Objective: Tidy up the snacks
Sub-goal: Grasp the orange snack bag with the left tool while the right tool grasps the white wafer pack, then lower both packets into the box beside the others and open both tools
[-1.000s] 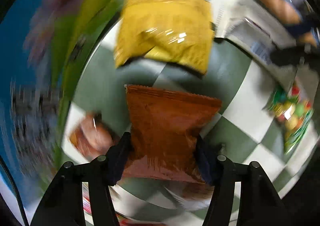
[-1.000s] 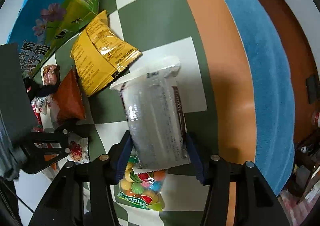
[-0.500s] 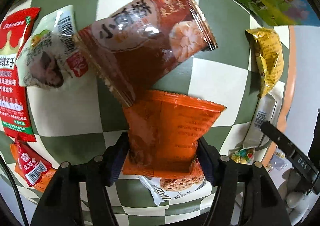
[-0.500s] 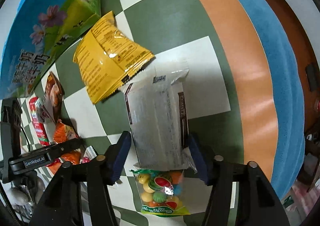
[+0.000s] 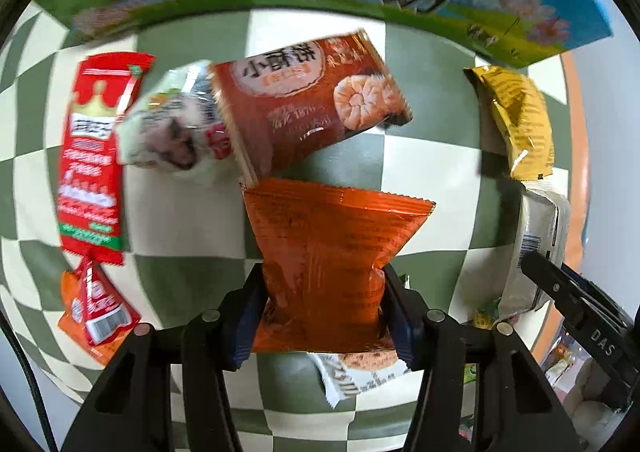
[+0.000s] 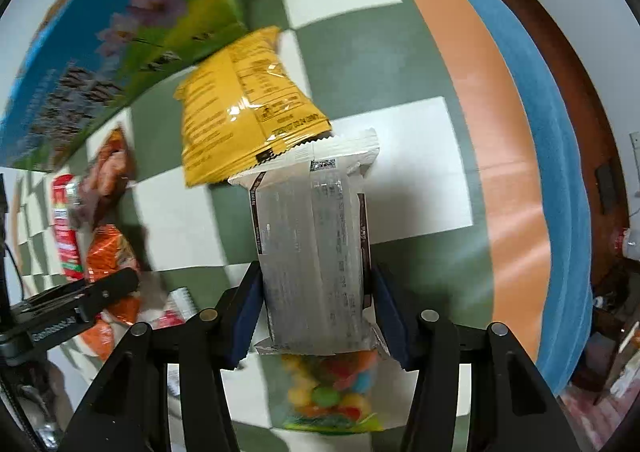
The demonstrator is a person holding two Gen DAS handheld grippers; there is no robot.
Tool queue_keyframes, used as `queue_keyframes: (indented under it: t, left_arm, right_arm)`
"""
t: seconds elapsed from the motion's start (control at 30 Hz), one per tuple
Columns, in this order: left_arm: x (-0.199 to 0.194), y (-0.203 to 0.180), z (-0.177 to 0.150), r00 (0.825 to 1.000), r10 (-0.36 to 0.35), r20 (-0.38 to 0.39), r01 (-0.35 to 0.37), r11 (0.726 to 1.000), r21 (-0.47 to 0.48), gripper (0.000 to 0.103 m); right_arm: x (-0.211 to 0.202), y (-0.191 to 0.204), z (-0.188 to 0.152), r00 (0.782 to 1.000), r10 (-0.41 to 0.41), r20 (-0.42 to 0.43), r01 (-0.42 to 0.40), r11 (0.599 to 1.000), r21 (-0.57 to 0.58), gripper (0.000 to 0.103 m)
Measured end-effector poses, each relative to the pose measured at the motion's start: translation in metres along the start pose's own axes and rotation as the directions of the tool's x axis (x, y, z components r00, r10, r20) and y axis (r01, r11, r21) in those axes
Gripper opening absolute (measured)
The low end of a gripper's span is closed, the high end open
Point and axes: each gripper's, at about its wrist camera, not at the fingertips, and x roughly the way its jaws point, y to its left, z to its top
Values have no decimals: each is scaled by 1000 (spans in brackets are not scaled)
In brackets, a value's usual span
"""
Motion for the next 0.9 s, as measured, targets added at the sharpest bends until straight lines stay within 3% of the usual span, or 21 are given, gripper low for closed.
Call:
queue_keyframes:
  t: [0.2,0.33,0.37,0.43,0.53,0.73,0.9]
  left_arm:
    - [-51,17,-18,995,-64,72,66,998,-20,52]
    - [-110,33,-26,982,-123,142,127,992,-18,52]
    - [-128,15,-14,978,-132,160,136,991,-10,52]
    - [-155,16,-4,970,-151,193,154,988,2,52]
    - [-178,-19,46,959,-144,245,147,989,7,52]
    - [-200,-69,140,952,-14,306,27,999,-38,52]
    - [-183,-59,205,962,67,266,-47,995,-82,52]
  right_arm:
    - [-32,37,-14,993,110,38,-109,994,-29,56]
    - [-61,62,-4,978,196,70,-193,980,-56,56]
    - [-72,65,-2,973,217,79,-212,975,-62,56]
    - [-97,74,6,961,253,109,-246,966,-78,56]
    - [-132,91,28,944,284,170,-267,957,-115,56]
    - [-169,123,111,935,208,289,-162,971,-176,56]
    - [-165,135,181,944,75,323,-12,981,-195,56]
